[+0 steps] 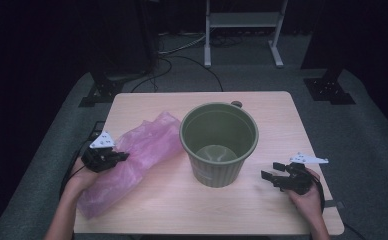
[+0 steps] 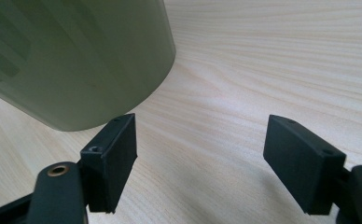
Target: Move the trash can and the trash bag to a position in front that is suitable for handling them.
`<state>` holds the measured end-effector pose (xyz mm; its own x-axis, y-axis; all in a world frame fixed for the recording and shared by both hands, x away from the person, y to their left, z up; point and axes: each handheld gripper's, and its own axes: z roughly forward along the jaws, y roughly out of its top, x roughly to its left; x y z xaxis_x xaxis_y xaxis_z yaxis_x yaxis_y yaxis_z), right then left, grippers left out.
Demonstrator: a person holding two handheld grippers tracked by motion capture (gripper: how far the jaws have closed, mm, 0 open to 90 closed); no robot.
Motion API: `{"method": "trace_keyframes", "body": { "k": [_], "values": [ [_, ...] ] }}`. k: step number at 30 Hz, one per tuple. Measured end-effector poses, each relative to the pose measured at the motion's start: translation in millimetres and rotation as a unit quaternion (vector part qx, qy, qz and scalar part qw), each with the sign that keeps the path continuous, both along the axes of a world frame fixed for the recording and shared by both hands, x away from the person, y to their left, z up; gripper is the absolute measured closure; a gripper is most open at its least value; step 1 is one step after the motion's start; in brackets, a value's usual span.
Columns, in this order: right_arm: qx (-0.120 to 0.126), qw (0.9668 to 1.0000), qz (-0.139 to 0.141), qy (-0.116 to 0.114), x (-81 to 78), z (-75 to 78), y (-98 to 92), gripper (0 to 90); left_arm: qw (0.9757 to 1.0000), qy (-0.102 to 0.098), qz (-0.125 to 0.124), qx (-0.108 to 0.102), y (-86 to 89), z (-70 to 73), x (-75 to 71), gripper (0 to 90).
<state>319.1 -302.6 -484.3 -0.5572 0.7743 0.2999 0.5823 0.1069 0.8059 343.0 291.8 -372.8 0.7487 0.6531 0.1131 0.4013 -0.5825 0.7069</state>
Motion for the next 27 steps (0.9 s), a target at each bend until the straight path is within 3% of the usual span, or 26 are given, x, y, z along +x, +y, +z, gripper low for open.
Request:
{"method": "trace_keyframes", "body": {
  "k": [3, 6, 12, 15, 16, 17, 18, 26, 27],
  "values": [
    [0.0, 1.0, -0.001, 0.0, -0.1, 0.0, 0.0, 24.9, 0.999, -0.027, -0.01, -0.034, 6.7, 29.1, -5.9, 89.7],
    [0.0, 1.0, -0.002, 0.001, 0.1, -0.7, -0.7, 24.9, 0.9977, -0.043, -0.02, -0.049, 10.0, 51.7, -8.9, 89.7],
    [0.001, 1.0, -0.004, 0.0, -0.3, -0.3, -2.4, 24.9, 0.9957, -0.066, -0.045, -0.046, 7.5, 94.4, -10.3, 89.7],
    [0.0, 1.0, -0.004, -0.002, -0.5, -0.4, -3.4, 24.9, 0.9914, -0.084, -0.073, -0.069, 5.2, 120.8, -11.1, 89.7],
    [0.0, 1.0, -0.004, -0.002, -0.5, -0.4, -3.4, 24.9, 0.9914, -0.084, -0.073, -0.069, 5.2, 120.8, -11.1, 89.7],
    [0.0, 1.0, -0.005, -0.001, -0.5, -0.7, -3.9, 24.9, 0.9893, -0.092, -0.082, -0.078, 4.4, 133.8, -11.0, 89.7],
    [0.0, 1.0, -0.005, -0.001, -0.5, -0.7, -3.9, 24.9, 0.9893, -0.092, -0.082, -0.078, 4.4, 133.8, -11.0, 89.7],
    [-0.002, 1.0, -0.006, 0.0, -0.1, -0.8, -4.1, 24.9, 0.984, -0.127, -0.092, -0.085, 7.3, 179.3, -12.3, 89.7],
    [-0.003, 1.0, -0.007, 0.0, -0.2, -0.7, -4.1, 24.9, 0.9824, -0.132, -0.094, -0.092, 8.4, 185.8, -12.3, 89.7]
  ]
}}
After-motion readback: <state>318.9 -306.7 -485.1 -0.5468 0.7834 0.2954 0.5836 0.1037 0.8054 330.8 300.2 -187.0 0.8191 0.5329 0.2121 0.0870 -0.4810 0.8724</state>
